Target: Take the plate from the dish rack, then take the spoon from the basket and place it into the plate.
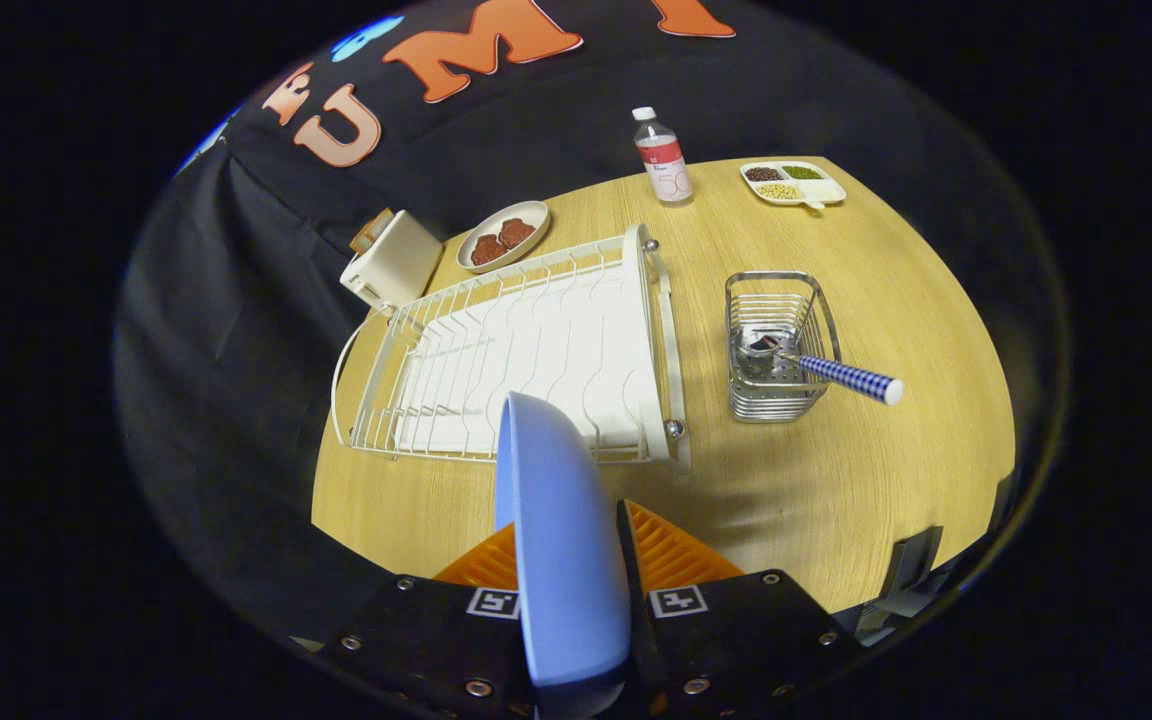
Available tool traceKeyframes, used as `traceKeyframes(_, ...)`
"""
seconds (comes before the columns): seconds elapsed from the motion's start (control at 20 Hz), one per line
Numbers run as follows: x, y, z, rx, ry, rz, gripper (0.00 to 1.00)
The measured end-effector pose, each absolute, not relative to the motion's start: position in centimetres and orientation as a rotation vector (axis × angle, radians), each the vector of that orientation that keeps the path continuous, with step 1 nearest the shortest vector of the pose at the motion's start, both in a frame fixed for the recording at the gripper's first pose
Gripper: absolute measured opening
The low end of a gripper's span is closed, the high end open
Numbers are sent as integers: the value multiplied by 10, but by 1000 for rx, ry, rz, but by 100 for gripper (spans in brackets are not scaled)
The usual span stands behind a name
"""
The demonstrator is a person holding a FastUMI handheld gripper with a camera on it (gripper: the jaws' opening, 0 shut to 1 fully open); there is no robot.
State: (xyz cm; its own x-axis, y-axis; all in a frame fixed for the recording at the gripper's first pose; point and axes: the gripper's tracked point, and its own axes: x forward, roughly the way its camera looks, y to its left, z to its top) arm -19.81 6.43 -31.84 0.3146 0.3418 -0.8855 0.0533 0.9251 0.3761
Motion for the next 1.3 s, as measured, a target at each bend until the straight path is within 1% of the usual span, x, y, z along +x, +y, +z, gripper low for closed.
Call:
traceKeyframes(0.2,-223,64,-361,372,1278,229,31)
traceKeyframes(0.5,-230,70,-388,490,1290,235,32)
traceKeyframes(0.6,-238,62,-403,496,1332,215,43)
traceKeyframes(0.75,-229,54,-417,554,1306,151,52)
traceKeyframes(0.9,-223,57,-418,539,1271,136,64)
traceKeyframes(0.95,-221,59,-419,512,1264,141,64)
traceKeyframes(1.05,-220,59,-419,464,1262,149,68)
traceKeyframes(1.2,-216,34,-420,336,1253,82,75)
traceKeyframes(1.3,-207,17,-408,298,1200,54,80)
